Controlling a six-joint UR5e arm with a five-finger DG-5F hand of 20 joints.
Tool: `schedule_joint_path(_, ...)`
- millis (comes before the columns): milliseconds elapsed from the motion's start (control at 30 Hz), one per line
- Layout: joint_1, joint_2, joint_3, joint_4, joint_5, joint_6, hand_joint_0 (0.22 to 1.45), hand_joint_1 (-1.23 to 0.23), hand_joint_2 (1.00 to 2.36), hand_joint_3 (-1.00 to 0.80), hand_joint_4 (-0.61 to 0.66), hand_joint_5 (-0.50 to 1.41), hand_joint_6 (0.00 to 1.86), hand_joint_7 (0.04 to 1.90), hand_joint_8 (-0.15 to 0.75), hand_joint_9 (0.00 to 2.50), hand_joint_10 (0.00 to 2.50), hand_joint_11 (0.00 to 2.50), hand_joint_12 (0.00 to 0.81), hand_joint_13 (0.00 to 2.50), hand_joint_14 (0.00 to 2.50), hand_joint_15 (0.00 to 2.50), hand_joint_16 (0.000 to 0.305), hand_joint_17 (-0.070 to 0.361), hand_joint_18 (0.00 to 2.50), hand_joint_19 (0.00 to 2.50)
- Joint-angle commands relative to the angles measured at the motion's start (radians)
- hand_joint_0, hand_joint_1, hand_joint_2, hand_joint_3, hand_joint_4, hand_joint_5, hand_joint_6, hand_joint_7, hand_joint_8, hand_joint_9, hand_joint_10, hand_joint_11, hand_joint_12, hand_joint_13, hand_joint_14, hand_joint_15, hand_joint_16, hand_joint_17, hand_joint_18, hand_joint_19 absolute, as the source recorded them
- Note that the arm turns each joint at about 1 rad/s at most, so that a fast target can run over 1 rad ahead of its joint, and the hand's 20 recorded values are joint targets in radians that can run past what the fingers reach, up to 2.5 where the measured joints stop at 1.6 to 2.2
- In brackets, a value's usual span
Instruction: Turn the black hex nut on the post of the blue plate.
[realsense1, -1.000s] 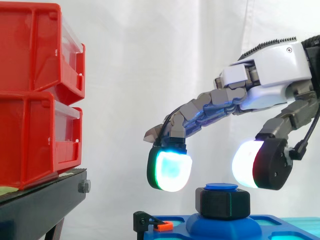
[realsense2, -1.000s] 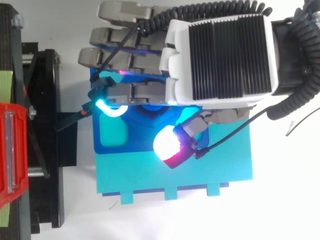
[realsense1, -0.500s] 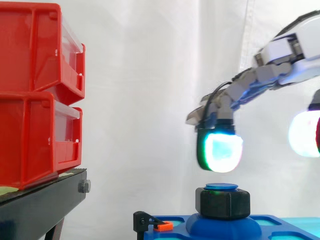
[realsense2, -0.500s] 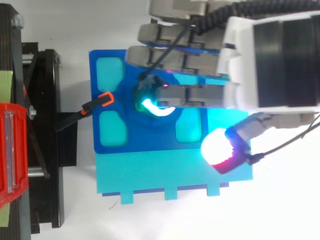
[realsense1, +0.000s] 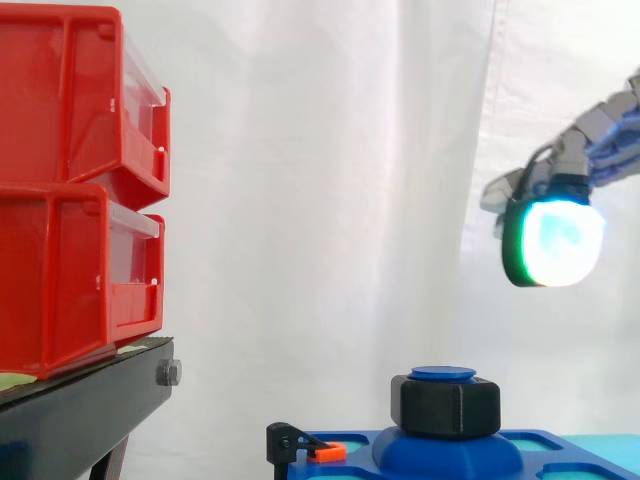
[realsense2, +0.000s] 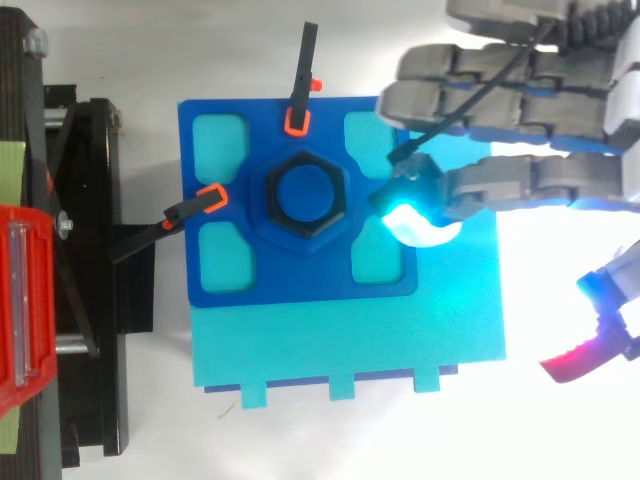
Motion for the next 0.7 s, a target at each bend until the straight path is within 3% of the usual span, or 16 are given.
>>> schedule_joint_path(0, -0.003, 0.024, -0.028, 0.002, 0.013, 0.021, 0.43, -0.47, 1.0, -0.5, 0.12, -0.23, 0.5, 0.72, 0.207, 0.09, 0.0, 0.0, 0.363, 0.01, 0.0, 0.01, 0.06, 0.136, 0.0, 0.1)
schedule_joint_path(100, -0.004, 0.03, -0.028, -0.001, 0.026, 0.058, 0.44, -0.47, 1.0, -0.5, 0.12, -0.23, 0.5, 0.71, 0.206, 0.09, 0.0, 0.0, 0.363, 0.01, 0.0, 0.01, 0.06, 0.136, 0.0, 0.11)
schedule_joint_path(133, -0.004, 0.032, -0.028, -0.009, 0.041, 0.122, 0.44, -0.47, 1.0, -0.5, 0.12, -0.23, 0.5, 0.71, 0.205, 0.09, 0.0, 0.0, 0.362, 0.01, 0.0, 0.01, 0.06, 0.135, 0.0, 0.1)
schedule_joint_path(200, -0.006, 0.032, -0.028, -0.018, 0.056, 0.182, 0.44, -0.47, 1.0, -0.5, 0.12, -0.23, 0.5, 0.7, 0.204, 0.09, 0.0, 0.0, 0.361, 0.01, 0.0, 0.01, 0.06, 0.135, 0.0, 0.1)
schedule_joint_path(233, -0.006, 0.032, -0.028, -0.031, 0.067, 0.24, 0.44, -0.47, 1.0, -0.5, 0.12, -0.23, 0.5, 0.7, 0.204, 0.09, 0.0, 0.0, 0.361, 0.01, 0.0, 0.01, 0.06, 0.135, 0.0, 0.1)
schedule_joint_path(400, -0.006, 0.03, -0.028, -0.055, 0.088, 0.437, 0.44, -0.47, 1.0, -0.5, 0.11, -0.24, 0.5, 0.68, 0.195, 0.06, 0.0, 0.0, 0.357, 0.0, 0.0, 0.01, 0.06, 0.135, 0.0, 0.1)
schedule_joint_path(600, -0.009, 0.03, -0.028, -0.055, 0.087, 0.581, 0.44, -0.47, 1.0, -0.5, 0.1, -0.24, 0.5, 0.64, 0.186, 0.01, 0.0, 0.0, 0.355, 0.0, 0.0, 0.0, 0.06, 0.134, 0.0, 0.09)
schedule_joint_path(633, -0.01, 0.03, -0.028, -0.057, 0.087, 0.645, 0.44, -0.47, 1.0, -0.5, 0.1, -0.25, 0.5, 0.63, 0.184, 0.0, 0.0, 0.0, 0.355, 0.0, 0.0, 0.0, 0.06, 0.134, 0.0, 0.09)
schedule_joint_path(667, -0.01, 0.03, -0.028, -0.057, 0.09, 0.664, 0.44, -0.47, 1.0, -0.5, 0.1, -0.25, 0.5, 0.63, 0.182, 0.0, 0.0, 0.0, 0.356, 0.0, 0.0, 0.0, 0.06, 0.135, 0.0, 0.09)
